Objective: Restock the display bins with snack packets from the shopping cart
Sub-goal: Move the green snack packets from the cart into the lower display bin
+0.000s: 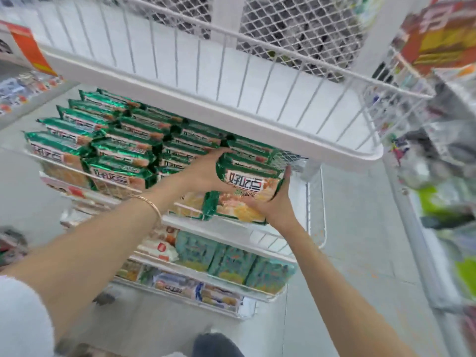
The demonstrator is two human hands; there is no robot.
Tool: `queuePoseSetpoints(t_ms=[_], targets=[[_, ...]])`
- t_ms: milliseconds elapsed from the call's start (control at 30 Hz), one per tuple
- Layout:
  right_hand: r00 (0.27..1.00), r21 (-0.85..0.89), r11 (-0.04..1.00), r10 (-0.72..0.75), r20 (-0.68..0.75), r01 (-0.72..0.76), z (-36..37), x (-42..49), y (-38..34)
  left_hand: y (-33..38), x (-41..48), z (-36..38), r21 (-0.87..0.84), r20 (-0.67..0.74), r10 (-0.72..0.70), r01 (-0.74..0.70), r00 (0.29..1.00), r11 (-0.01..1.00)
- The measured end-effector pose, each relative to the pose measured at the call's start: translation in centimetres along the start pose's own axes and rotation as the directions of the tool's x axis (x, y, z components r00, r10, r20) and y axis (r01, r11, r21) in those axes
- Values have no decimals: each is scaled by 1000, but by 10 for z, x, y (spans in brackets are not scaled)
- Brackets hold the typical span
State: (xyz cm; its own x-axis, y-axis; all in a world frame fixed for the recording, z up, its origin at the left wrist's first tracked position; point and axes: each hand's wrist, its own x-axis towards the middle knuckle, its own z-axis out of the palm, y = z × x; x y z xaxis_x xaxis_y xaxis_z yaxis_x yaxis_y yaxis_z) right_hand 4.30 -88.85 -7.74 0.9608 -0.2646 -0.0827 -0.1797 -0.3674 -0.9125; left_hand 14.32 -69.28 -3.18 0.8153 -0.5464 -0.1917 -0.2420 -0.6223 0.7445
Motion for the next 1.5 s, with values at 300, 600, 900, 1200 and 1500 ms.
queuePoseSetpoints(t_ms=[300, 600, 900, 1200, 1500], targets=[[992, -114, 987, -104, 68, 111, 2, -18, 24, -10, 5, 6, 274, 88, 66, -88, 994, 958], [996, 7, 1000, -17, 82, 16, 14, -16, 24, -62, -13, 1, 519, 142, 44, -112, 989, 847], [942, -165, 983, 128, 309, -79, 0, -11, 28, -52, -4, 24, 522, 117, 146, -186, 982, 832], [882, -197, 974, 187, 433, -110, 9, -4, 26, -75, -1, 16, 629, 127, 135, -185, 983, 755], [901, -648, 635, -210, 380, 421, 1, 5, 21, -76, -9, 7, 676, 163, 82, -172, 983, 717]])
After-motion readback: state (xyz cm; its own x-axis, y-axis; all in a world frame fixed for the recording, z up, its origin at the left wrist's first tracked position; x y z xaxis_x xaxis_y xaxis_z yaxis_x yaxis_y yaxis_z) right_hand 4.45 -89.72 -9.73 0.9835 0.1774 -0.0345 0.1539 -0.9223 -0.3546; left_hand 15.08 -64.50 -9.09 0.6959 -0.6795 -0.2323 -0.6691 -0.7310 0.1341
